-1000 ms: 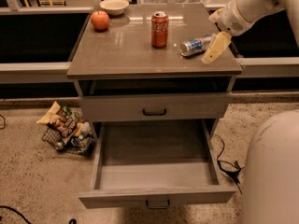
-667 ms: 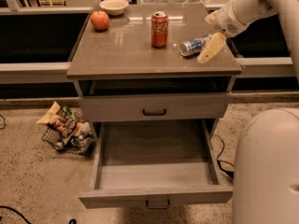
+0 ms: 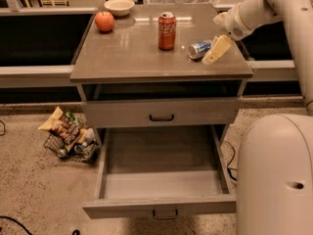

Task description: Place redbull can into middle drawer

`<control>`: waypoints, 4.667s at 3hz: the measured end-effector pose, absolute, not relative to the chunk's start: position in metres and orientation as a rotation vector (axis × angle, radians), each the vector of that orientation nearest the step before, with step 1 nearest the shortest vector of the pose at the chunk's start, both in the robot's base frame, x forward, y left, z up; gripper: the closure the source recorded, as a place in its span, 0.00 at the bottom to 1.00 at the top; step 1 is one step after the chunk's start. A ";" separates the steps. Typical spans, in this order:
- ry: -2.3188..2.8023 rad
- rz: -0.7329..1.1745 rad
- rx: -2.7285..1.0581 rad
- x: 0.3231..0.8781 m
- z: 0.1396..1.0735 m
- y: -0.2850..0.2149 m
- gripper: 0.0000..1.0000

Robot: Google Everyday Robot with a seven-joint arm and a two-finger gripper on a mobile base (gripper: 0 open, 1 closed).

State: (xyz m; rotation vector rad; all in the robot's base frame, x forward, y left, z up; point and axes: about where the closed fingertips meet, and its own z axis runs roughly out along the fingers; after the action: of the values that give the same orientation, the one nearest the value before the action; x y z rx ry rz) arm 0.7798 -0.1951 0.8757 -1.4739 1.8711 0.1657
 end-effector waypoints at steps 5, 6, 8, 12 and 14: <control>1.936 0.275 -1.338 0.810 0.830 -0.192 0.01; 1.962 0.305 -1.344 0.808 0.821 -0.190 0.23; 1.963 0.307 -1.346 0.807 0.830 -0.189 0.70; 1.695 0.367 -1.527 0.742 0.938 -0.141 1.00; 1.668 0.354 -1.554 0.730 0.944 -0.132 1.00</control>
Offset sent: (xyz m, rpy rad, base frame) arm 0.0326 -0.0207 -0.0151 0.0624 -0.0099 -0.1359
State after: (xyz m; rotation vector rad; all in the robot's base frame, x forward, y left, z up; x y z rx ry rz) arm 0.7301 -0.1318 0.9436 -1.5543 1.6679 0.3539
